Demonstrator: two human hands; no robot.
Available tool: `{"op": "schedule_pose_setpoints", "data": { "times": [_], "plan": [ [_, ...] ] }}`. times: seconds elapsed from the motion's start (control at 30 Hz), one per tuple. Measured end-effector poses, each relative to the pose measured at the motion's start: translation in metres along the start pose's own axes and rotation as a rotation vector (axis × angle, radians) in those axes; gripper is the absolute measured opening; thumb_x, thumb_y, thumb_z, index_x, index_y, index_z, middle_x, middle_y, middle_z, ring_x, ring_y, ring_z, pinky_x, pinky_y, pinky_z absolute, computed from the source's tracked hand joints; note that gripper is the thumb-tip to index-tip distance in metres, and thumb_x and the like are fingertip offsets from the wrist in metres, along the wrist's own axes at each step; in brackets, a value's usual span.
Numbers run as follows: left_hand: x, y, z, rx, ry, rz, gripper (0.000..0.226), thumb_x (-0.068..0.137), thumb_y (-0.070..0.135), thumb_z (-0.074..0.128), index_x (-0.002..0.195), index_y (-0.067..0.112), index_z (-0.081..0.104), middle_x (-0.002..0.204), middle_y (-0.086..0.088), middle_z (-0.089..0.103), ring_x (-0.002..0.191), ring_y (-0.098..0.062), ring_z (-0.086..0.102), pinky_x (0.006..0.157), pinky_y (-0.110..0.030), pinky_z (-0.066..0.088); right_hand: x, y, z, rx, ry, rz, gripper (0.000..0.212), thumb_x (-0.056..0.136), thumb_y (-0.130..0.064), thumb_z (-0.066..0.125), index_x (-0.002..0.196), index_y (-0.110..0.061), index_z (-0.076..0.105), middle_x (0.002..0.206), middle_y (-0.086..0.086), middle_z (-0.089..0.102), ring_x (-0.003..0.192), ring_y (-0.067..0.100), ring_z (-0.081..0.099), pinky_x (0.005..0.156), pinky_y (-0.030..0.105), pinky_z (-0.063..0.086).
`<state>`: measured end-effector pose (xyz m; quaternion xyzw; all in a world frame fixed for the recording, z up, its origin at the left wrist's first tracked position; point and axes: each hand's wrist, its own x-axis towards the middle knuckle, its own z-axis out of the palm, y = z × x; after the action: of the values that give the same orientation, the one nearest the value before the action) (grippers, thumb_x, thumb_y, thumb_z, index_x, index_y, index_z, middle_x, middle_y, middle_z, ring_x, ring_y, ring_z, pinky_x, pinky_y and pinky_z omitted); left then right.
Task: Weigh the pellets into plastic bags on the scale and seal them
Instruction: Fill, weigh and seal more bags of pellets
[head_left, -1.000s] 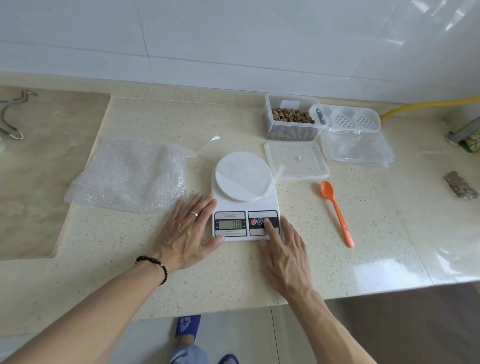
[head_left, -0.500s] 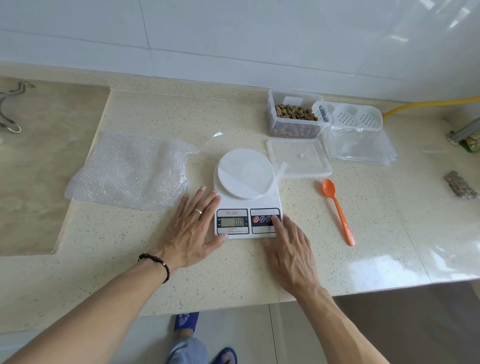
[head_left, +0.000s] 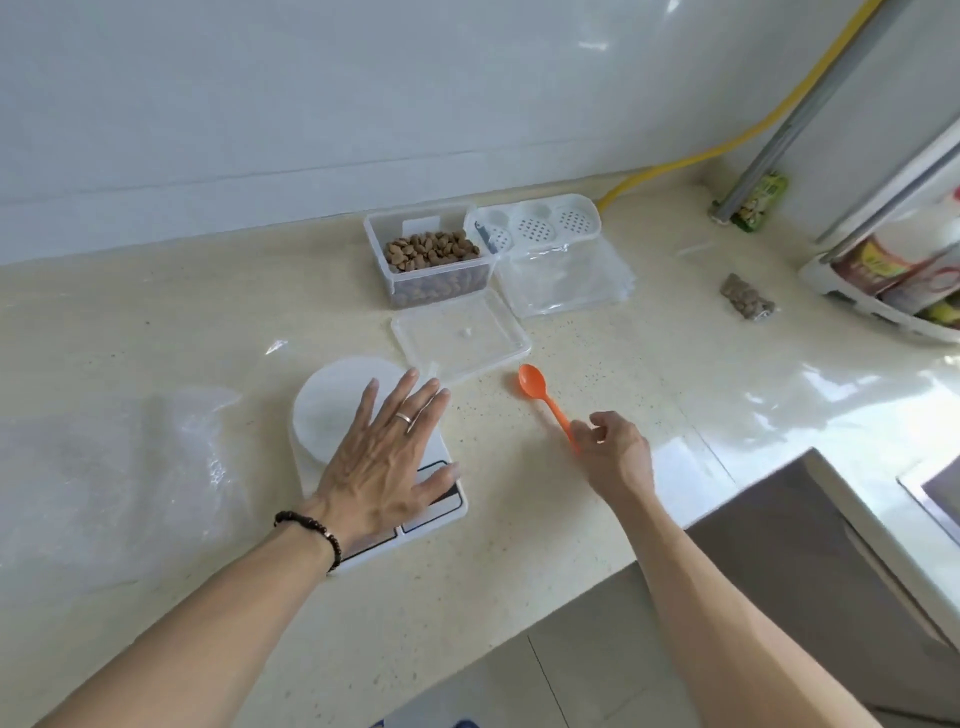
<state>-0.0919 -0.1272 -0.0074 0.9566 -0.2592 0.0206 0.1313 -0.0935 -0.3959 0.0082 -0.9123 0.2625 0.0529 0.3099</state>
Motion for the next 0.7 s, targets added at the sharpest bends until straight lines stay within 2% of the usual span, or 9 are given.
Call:
{"op": "schedule_pose_setpoints", "data": {
  "times": [0.17, 0.27, 0.33, 0.43, 0.53, 0.63, 0.7],
  "plan": [
    [0.023, -0.002, 0.0, -0.015, -0.058, 0.075, 0.084, 0.089, 0.064, 0.024, 0.152, 0.01, 0.022, 0.16, -0.005, 0.019, 0.149, -0.017, -0.004, 0.12, -0.051, 0.0, 0.008, -0.002, 0.008, 0.047, -0.052, 0.022, 0.039, 0.094, -0.031, 0.058, 0.13, -0.014, 0.06, 0.112, 0.009, 0.064, 0.094, 0.025, 0.063, 0.08, 0.037, 0.055],
    [0.029, -0.01, -0.006, -0.022, -0.071, 0.091, 0.083, 0.088, 0.064, 0.024, 0.152, 0.011, 0.022, 0.16, -0.004, 0.018, 0.149, -0.016, -0.004, 0.12, -0.049, -0.002, 0.008, -0.008, 0.013, -0.067, -0.087, -0.057, 0.023, 0.091, -0.016, 0.056, 0.109, -0.013, 0.07, 0.098, 0.009, 0.066, 0.084, 0.026, 0.062, 0.074, 0.038, 0.056],
    [0.03, -0.02, -0.011, -0.016, -0.088, 0.083, 0.083, 0.088, 0.065, 0.022, 0.152, 0.012, 0.019, 0.161, -0.003, 0.016, 0.149, -0.015, -0.006, 0.12, -0.048, -0.003, 0.007, -0.013, 0.015, -0.033, -0.082, -0.039, 0.017, 0.091, -0.011, 0.055, 0.099, -0.012, 0.069, 0.088, 0.006, 0.064, 0.073, 0.023, 0.06, 0.065, 0.035, 0.053],
    [0.034, -0.039, -0.02, 0.011, -0.102, 0.044, 0.084, 0.089, 0.066, 0.016, 0.153, 0.012, 0.015, 0.161, -0.005, 0.016, 0.149, -0.018, -0.003, 0.12, -0.049, -0.002, 0.004, -0.029, 0.017, 0.152, -0.035, 0.028, 0.011, 0.096, -0.014, 0.05, 0.099, -0.013, 0.06, 0.088, 0.007, 0.063, 0.073, 0.021, 0.061, 0.065, 0.037, 0.055],
    [0.041, -0.058, -0.027, 0.029, -0.088, 0.005, 0.082, 0.09, 0.063, 0.014, 0.151, 0.01, 0.021, 0.158, -0.008, 0.024, 0.149, -0.023, 0.007, 0.12, -0.053, 0.005, 0.001, -0.056, 0.023, 0.3, -0.114, 0.034, 0.013, 0.097, -0.01, 0.047, 0.105, -0.013, 0.056, 0.095, 0.009, 0.064, 0.082, 0.024, 0.065, 0.074, 0.042, 0.059],
    [0.047, -0.075, -0.032, 0.034, -0.108, -0.04, 0.08, 0.09, 0.061, 0.011, 0.15, 0.01, 0.024, 0.156, -0.008, 0.029, 0.149, -0.024, 0.01, 0.119, -0.054, 0.007, -0.003, -0.086, 0.037, 0.365, -0.25, -0.014, 0.006, 0.092, -0.015, 0.059, 0.095, -0.011, 0.063, 0.078, 0.002, 0.06, 0.066, 0.014, 0.054, 0.061, 0.031, 0.049],
    [0.049, -0.086, -0.032, 0.037, -0.13, -0.067, 0.081, 0.088, 0.06, 0.007, 0.15, 0.01, 0.025, 0.155, -0.008, 0.031, 0.149, -0.025, 0.011, 0.119, -0.053, 0.007, -0.004, -0.101, 0.048, 0.382, -0.321, -0.002, 0.015, 0.087, -0.026, 0.067, 0.082, -0.013, 0.062, 0.065, -0.003, 0.054, 0.055, 0.01, 0.047, 0.055, 0.026, 0.042]
  ]
}}
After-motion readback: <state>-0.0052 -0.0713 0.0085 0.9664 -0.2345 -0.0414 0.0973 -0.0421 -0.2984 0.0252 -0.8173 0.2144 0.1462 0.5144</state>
